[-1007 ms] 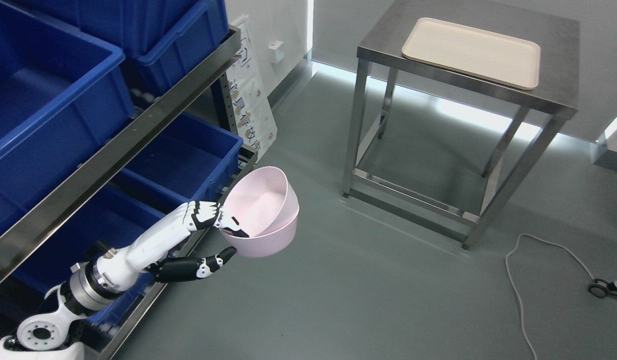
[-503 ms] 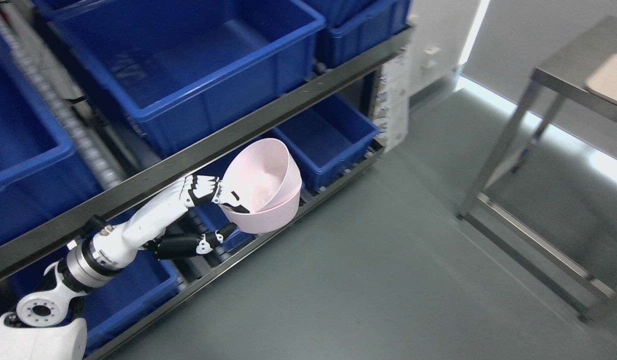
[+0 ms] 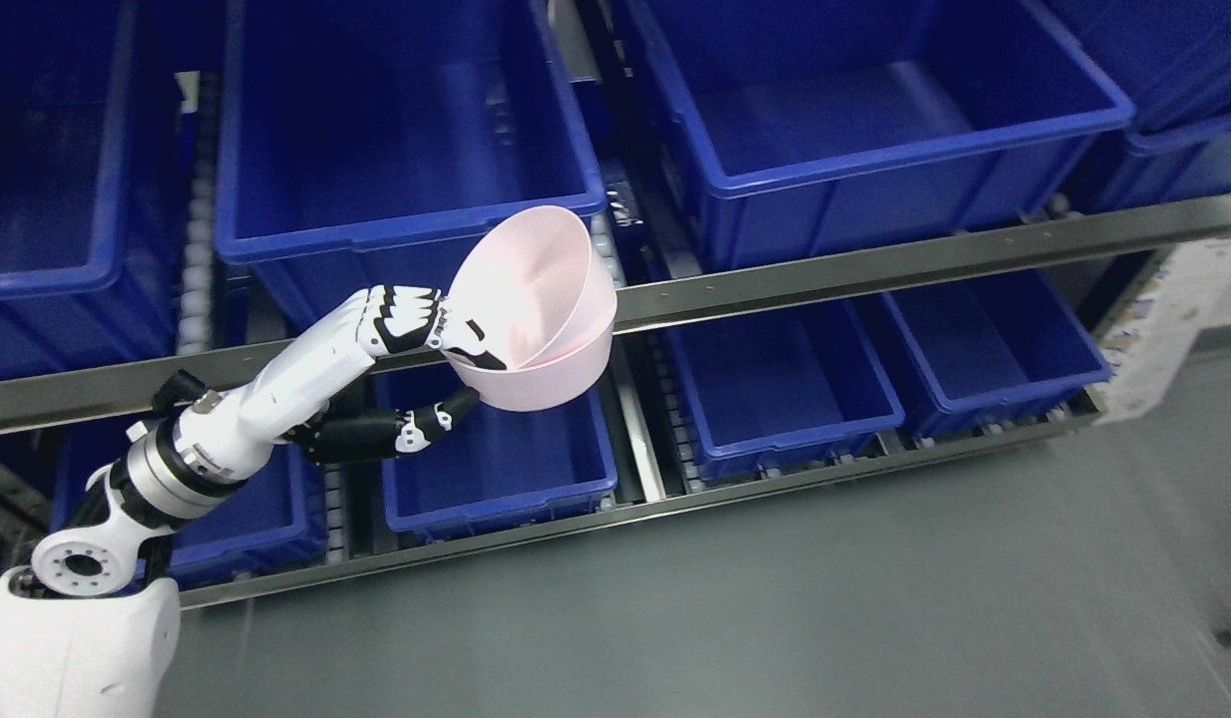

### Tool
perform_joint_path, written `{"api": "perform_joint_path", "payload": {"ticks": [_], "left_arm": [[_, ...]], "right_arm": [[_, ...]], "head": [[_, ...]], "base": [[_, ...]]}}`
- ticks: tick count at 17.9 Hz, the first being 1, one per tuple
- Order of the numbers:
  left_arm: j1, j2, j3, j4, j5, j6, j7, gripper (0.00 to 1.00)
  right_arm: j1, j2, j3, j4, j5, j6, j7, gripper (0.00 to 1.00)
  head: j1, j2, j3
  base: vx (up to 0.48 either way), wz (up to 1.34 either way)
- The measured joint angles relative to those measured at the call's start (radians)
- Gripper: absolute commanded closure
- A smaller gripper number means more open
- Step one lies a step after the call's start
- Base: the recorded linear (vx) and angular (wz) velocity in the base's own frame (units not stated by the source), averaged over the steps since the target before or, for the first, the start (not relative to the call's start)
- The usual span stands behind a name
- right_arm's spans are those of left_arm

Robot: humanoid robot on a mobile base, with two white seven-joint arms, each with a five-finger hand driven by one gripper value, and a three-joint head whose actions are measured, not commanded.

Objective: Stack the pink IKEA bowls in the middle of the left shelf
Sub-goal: 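Carry the stacked bowls in the left hand toward the blue bin shelf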

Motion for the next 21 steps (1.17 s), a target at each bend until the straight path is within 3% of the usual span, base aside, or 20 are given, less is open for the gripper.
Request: {"api": "perform_joint_path", "payload": {"ticks": [6, 21], "left_arm": [[-0.050, -0.001, 0.005, 0.005, -0.003, -0.003, 0.002, 0.96], [-0.395, 0.081, 0.041, 0.099, -0.206, 0.213, -0.005, 0.96]], "right_arm": [[0.000, 0.000, 0.000, 0.000, -0.001, -0.003, -0.002, 0.00], [0.000, 0.000, 0.000, 0.000, -0.002, -0.009, -0.003, 0.00]], "head": [[0.0000, 0.000, 0.000], [0.0000, 0.000, 0.000]], "base": [[0.022, 0.34], [0.063, 0.10]]}}
